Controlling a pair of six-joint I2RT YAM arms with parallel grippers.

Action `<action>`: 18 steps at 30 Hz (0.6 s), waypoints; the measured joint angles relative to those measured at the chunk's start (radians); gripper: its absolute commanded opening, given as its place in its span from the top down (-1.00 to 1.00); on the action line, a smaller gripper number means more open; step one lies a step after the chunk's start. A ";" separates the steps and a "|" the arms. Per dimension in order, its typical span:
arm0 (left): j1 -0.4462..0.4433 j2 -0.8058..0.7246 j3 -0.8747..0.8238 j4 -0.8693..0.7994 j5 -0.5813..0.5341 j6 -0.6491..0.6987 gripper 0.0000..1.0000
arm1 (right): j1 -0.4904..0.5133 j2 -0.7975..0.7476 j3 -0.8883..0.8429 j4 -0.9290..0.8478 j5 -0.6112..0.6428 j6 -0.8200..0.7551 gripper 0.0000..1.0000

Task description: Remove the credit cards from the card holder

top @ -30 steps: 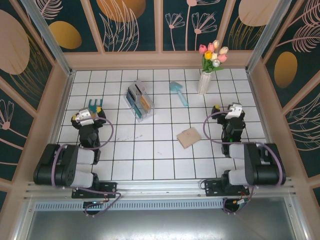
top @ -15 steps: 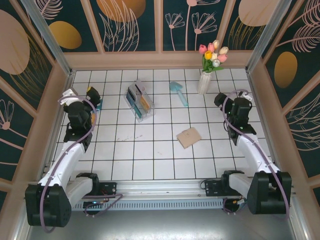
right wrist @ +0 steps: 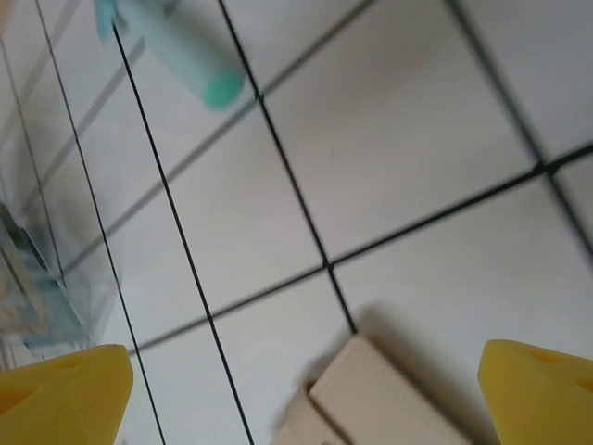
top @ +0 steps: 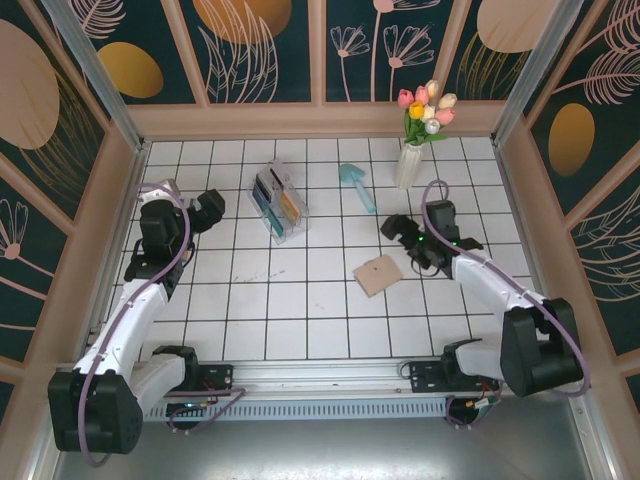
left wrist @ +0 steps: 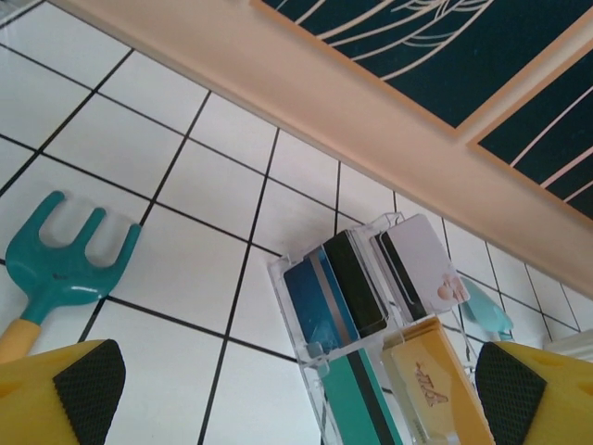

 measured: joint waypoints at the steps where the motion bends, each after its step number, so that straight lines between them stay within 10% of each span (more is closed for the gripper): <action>1: 0.000 0.000 0.000 -0.006 0.004 0.000 -0.98 | 0.026 0.009 0.000 -0.007 0.000 0.009 -0.94; 18: 0.000 0.007 0.000 -0.018 -0.020 0.000 -0.98 | 0.245 0.230 0.108 -0.095 0.106 0.087 -0.94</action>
